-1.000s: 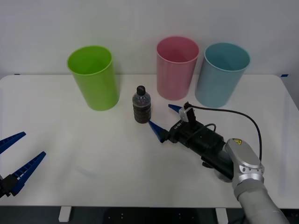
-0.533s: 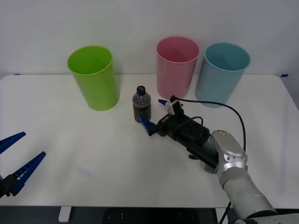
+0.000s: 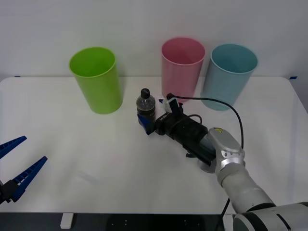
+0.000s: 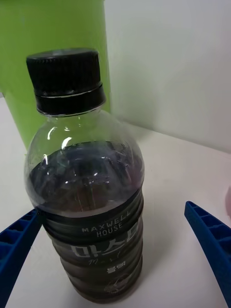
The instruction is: Grasp the object on the table and drop it into the matching bin: aluminum can to the light blue bin, PET bottle to the pink bin.
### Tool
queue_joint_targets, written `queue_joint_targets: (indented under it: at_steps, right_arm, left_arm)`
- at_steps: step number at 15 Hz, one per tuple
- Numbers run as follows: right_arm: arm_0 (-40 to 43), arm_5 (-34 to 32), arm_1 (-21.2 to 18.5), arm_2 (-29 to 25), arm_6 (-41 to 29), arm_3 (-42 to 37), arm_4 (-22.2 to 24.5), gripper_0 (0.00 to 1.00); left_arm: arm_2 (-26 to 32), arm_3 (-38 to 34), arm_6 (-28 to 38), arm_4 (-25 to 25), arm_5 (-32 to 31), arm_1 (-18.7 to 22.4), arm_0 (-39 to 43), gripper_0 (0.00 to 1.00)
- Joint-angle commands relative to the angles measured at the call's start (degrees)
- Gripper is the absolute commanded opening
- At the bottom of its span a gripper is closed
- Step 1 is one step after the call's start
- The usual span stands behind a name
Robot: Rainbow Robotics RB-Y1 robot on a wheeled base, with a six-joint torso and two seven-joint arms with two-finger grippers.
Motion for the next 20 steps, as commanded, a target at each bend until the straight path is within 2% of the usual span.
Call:
queue_joint_targets:
  at_steps: [1, 15, 16, 17, 20]
  right_arm:
    - [-0.1, 2.6, 0.0, 0.8, 0.7, 0.0, -0.3, 1.0]
    - [0.0, 3.4, 0.0, 3.7, 2.1, 0.0, -2.1, 1.0]
    - [-0.1, 3.4, 0.0, 3.9, 2.4, 0.0, -2.3, 0.23]
    - [-0.1, 3.5, 0.0, 4.1, 2.4, 0.0, -2.5, 0.0]
    - [-0.1, 3.6, 0.0, 4.2, 2.6, 0.0, -2.6, 0.0]
  left_arm:
    - [0.0, 0.0, 0.0, 0.0, 0.0, 0.0, 0.0, 1.0]
    - [0.0, 0.0, 0.0, 0.0, 0.0, 0.0, 0.0, 1.0]
    - [0.0, 0.0, 0.0, 0.0, 0.0, 0.0, 0.0, 1.0]
    - [0.0, 0.0, 0.0, 0.0, 0.0, 0.0, 0.0, 1.0]
    - [0.0, 0.0, 0.0, 0.0, 0.0, 0.0, 0.0, 1.0]
